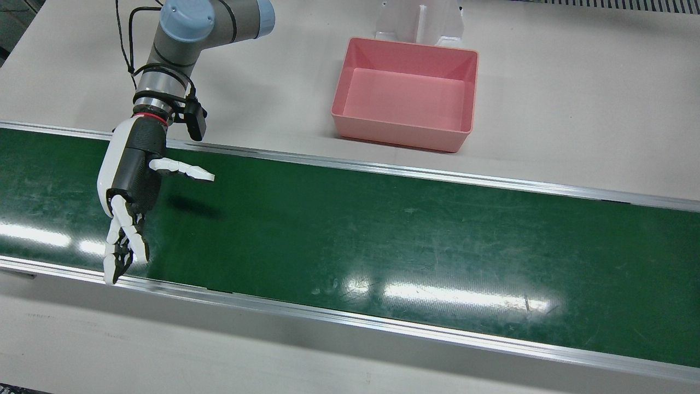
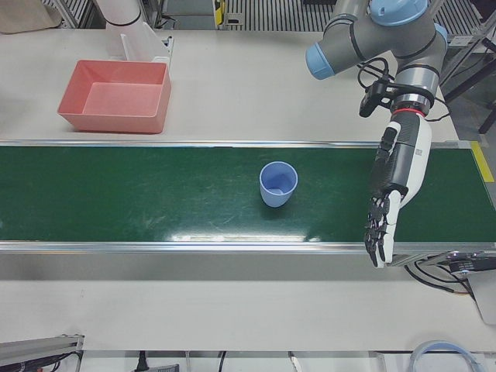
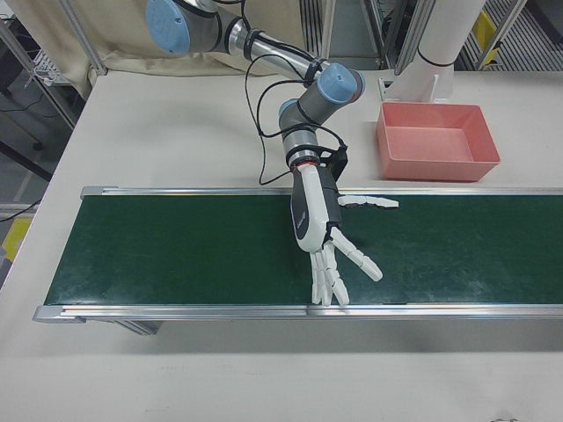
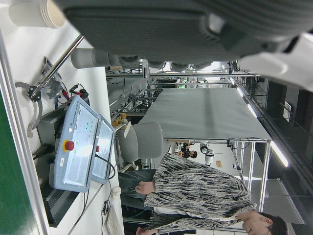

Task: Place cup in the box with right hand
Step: 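Hold the right hand open over the belt as the blue cup approaches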

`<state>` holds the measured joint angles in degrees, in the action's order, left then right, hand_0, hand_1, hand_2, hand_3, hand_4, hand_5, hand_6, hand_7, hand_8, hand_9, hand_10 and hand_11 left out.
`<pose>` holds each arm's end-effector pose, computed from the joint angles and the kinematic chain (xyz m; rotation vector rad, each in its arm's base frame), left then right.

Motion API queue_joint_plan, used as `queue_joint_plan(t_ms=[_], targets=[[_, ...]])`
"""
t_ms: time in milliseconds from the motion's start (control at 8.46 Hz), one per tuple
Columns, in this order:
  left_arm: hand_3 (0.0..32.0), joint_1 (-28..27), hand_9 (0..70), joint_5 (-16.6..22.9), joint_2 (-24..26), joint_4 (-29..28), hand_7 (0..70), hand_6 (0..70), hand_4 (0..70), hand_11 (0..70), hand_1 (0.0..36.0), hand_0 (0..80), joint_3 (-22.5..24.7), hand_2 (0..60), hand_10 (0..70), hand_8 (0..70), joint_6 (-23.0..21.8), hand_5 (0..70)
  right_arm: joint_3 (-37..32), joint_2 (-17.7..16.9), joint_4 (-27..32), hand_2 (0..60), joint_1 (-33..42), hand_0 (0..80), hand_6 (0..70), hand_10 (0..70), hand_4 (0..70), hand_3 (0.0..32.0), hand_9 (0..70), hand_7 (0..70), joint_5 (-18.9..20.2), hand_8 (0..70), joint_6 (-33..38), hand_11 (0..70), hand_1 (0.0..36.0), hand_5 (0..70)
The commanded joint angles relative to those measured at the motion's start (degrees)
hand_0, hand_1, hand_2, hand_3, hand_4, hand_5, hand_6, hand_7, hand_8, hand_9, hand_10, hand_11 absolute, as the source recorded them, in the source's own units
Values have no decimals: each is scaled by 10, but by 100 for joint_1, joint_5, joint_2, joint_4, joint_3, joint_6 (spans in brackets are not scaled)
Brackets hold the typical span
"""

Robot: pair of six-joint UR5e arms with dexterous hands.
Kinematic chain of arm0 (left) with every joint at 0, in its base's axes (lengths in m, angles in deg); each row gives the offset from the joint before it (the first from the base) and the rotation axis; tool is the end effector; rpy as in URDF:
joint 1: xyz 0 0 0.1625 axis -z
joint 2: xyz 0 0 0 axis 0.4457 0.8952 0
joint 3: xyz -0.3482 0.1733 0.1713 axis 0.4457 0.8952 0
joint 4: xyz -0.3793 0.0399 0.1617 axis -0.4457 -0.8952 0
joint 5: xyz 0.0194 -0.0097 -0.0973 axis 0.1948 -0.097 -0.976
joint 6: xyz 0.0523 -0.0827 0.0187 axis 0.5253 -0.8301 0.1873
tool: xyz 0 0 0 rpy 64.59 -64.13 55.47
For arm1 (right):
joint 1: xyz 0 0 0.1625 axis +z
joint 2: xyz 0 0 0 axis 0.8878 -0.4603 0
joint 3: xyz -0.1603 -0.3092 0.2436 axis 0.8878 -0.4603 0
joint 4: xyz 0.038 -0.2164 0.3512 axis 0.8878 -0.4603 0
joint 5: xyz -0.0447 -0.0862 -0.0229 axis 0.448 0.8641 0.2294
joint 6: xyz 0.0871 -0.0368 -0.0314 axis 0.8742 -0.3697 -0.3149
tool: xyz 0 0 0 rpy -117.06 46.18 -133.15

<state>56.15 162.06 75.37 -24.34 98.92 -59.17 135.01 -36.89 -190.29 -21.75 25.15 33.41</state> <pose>-0.0405 -0.5561 0.5456 -0.3392 2.1326 -1.9112 -0.2764 -0.5099 0.4285 0.2035 -2.2295 1.9385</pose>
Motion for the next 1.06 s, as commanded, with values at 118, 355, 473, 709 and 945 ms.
queue_joint_plan(t_ms=[118, 355, 473, 709, 945], targets=[[0, 0, 0, 9, 0, 0, 0, 0, 0, 0, 0, 0, 0, 0, 0, 0, 0, 0, -16, -3, 0, 95, -42, 486, 17, 0, 74, 94, 27, 123, 0, 12, -44, 0, 166, 40], [0, 0, 0, 0, 0, 0, 0, 0, 0, 0, 0, 0, 0, 0, 0, 0, 0, 0, -86, 5, 9, 97, -42, 485, 17, 0, 78, 90, 29, 124, -9, 13, -44, 0, 166, 40], [0, 0, 0, 0, 0, 0, 0, 0, 0, 0, 0, 0, 0, 0, 0, 0, 0, 0, -95, 5, 0, 101, -59, 486, 19, 0, 91, 82, 31, 134, -9, 13, -53, 0, 166, 39], [0, 0, 0, 0, 0, 0, 0, 0, 0, 0, 0, 0, 0, 0, 0, 0, 0, 0, -95, 5, 9, 94, -68, 485, 18, 0, 80, 88, 30, 127, -9, 13, -62, 0, 164, 39], [0, 0, 0, 9, 0, 0, 0, 0, 0, 0, 0, 0, 0, 0, 0, 0, 0, 0, -95, 5, 9, 95, -68, 485, 18, 0, 82, 84, 30, 126, -17, 14, -62, 0, 164, 39]])
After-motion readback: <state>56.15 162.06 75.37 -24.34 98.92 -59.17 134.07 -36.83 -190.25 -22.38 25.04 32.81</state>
